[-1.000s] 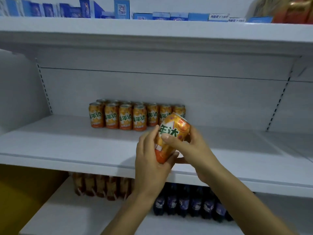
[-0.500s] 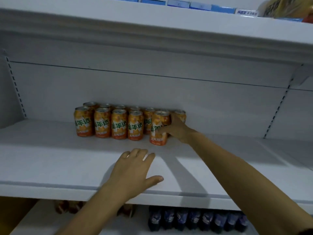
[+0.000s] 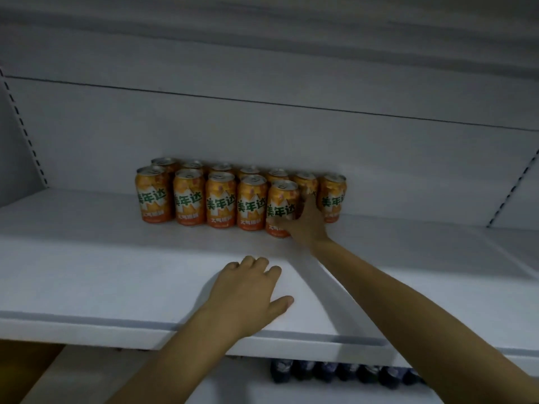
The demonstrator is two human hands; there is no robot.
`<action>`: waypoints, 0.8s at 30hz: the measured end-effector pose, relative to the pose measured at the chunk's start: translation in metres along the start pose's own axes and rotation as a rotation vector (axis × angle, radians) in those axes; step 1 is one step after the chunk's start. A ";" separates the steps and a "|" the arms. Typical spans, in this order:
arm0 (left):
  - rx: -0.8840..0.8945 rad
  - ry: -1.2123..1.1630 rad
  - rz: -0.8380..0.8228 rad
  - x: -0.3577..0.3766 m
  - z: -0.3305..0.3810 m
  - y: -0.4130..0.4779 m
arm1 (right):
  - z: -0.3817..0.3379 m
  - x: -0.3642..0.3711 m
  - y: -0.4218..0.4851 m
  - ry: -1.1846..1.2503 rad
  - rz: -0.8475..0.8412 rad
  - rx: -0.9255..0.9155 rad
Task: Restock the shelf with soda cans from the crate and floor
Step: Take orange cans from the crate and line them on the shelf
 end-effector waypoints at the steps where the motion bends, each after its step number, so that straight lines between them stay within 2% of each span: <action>1: -0.002 0.000 -0.029 0.000 0.001 0.001 | 0.001 0.001 -0.001 -0.019 0.030 -0.015; 13: -0.063 -0.041 -0.118 -0.008 0.003 0.010 | 0.000 -0.002 0.017 -0.002 -0.123 0.086; 17: -0.094 -0.126 -0.106 -0.010 0.000 0.010 | 0.000 -0.014 0.000 -0.098 -0.072 0.089; 19: -0.125 -0.314 -0.017 -0.013 -0.004 0.006 | -0.012 -0.020 -0.023 -0.131 -0.173 0.042; 21: -0.185 -0.456 0.177 -0.022 -0.010 -0.008 | -0.032 -0.025 -0.051 -0.171 -0.351 -0.095; 24: -0.298 -0.343 0.462 -0.033 -0.015 -0.052 | -0.062 -0.030 -0.103 -0.295 -0.522 -0.359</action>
Point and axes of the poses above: each hand's wrist, its own y-axis towards the middle knuckle, its own x-axis out of the palm, z = x × y, the point moved 5 cm from there along y, towards the middle knuckle, and after that the axes turned 10 degrees about -y, right-handed, at the moved point
